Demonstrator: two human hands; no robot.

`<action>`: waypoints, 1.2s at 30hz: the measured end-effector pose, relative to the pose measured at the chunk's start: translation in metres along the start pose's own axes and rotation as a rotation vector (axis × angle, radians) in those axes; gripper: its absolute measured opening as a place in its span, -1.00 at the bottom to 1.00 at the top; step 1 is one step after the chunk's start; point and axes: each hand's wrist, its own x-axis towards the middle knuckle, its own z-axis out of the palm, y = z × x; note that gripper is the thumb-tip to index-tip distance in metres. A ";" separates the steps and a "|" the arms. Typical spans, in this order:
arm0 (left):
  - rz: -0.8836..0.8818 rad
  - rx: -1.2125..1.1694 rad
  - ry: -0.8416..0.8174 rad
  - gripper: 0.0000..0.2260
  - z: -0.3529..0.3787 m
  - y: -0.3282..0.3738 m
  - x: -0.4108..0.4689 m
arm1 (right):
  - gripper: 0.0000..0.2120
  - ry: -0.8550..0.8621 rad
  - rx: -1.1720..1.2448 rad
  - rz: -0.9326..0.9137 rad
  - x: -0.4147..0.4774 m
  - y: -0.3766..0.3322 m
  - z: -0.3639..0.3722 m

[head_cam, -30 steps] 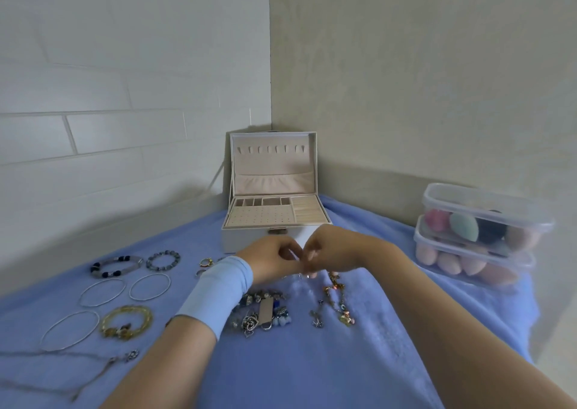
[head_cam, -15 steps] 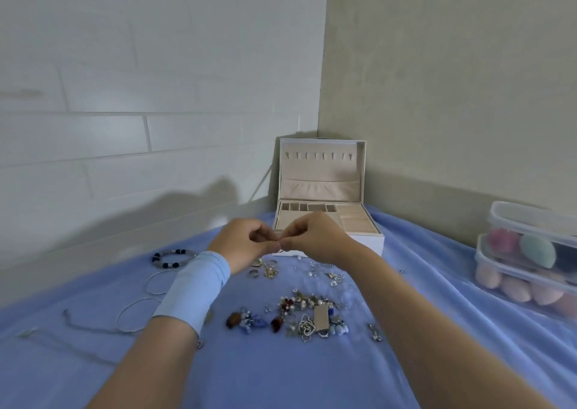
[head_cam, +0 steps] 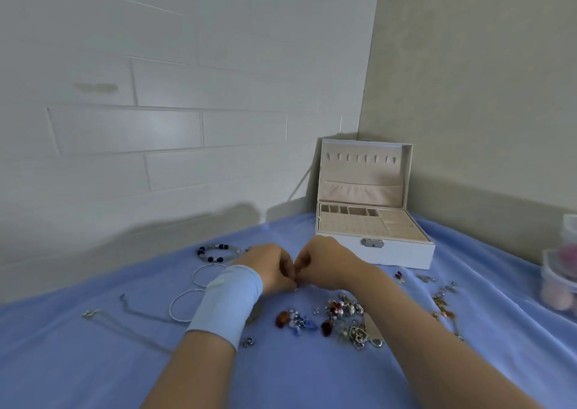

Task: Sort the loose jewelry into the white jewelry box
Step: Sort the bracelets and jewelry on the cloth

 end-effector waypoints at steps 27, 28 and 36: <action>0.256 -0.016 -0.128 -0.87 0.068 0.139 0.055 | -0.89 -0.144 0.000 0.217 -0.079 0.149 -0.075; 0.262 -0.019 -0.121 -0.88 0.069 0.137 0.056 | -0.92 -0.123 -0.010 0.205 -0.078 0.148 -0.075; 0.287 -0.199 -0.073 -0.91 0.062 0.127 0.054 | -0.88 0.066 0.397 0.099 -0.076 0.144 -0.075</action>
